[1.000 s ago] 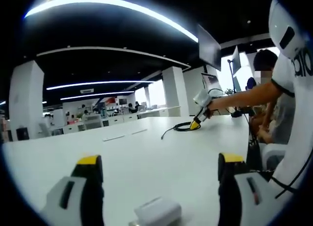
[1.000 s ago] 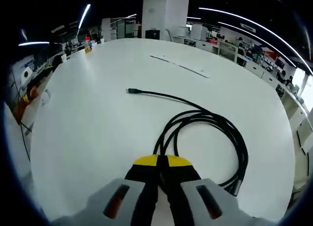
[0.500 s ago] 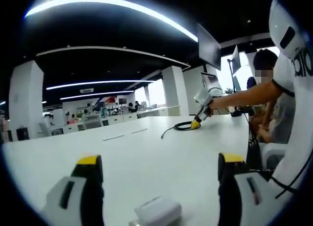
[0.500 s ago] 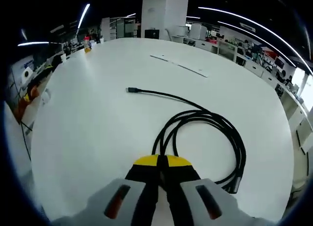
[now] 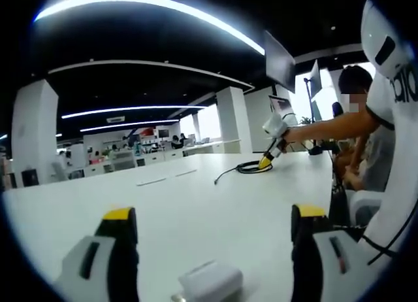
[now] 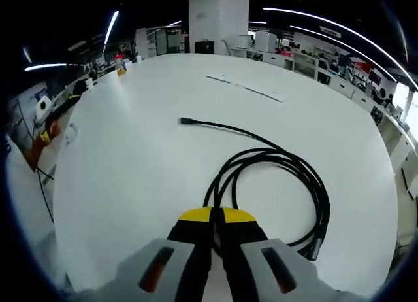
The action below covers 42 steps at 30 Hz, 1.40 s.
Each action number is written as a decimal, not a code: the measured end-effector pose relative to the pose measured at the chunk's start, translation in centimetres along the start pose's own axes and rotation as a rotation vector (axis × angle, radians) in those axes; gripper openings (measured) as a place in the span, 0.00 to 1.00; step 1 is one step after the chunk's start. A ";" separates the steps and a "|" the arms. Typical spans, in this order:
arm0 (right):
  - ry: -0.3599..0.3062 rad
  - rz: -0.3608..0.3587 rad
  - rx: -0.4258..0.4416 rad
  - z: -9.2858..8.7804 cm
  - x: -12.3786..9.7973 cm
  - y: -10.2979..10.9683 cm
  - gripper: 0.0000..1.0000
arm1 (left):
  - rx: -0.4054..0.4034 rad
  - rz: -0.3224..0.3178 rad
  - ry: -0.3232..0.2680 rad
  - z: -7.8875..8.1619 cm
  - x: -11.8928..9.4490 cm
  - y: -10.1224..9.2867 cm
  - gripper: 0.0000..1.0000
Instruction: Plug the desk Type‑C cable into the charger adapter.
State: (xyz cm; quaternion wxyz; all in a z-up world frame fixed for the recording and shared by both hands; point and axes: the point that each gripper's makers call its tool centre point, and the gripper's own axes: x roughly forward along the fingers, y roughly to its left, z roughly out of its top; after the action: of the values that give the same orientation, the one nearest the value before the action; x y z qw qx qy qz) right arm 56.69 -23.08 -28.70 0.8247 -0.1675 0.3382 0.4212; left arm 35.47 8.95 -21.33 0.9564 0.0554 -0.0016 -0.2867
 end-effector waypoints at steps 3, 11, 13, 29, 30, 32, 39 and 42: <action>-0.005 0.004 -0.002 -0.1 -0.1 0.2 0.02 | 0.000 0.000 0.002 -0.1 0.0 0.0 0.98; -0.022 0.013 -0.015 -0.3 -0.7 2.3 0.02 | 0.004 -0.001 0.003 -0.1 0.0 0.1 0.98; -0.031 0.005 -0.015 -0.1 -0.9 2.2 0.02 | 0.005 -0.001 0.005 -0.1 0.0 0.1 0.98; -0.028 0.037 -0.005 -0.8 -1.5 3.6 0.02 | 0.011 -0.005 0.011 -0.1 0.0 -0.1 0.98; -0.028 0.039 -0.006 -0.9 -1.6 3.7 0.02 | 0.012 -0.005 0.011 -0.1 0.0 -0.1 0.98; -0.025 0.043 -0.008 -1.2 -1.8 4.5 0.02 | 0.012 -0.005 0.010 0.0 0.0 -0.2 0.98; -0.026 0.056 -0.012 -1.7 -2.4 6.6 0.02 | 0.015 -0.008 0.012 0.0 0.0 -0.3 0.98; -0.026 0.063 -0.013 -1.9 -2.6 7.5 0.02 | 0.015 -0.013 0.014 -0.1 0.1 -0.5 0.98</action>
State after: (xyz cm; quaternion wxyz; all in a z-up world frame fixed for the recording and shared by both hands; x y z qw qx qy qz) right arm 48.70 -21.25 -28.16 0.8142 -0.1565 0.3296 0.4515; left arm 35.25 8.52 -21.45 0.9541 0.0646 0.0034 -0.2923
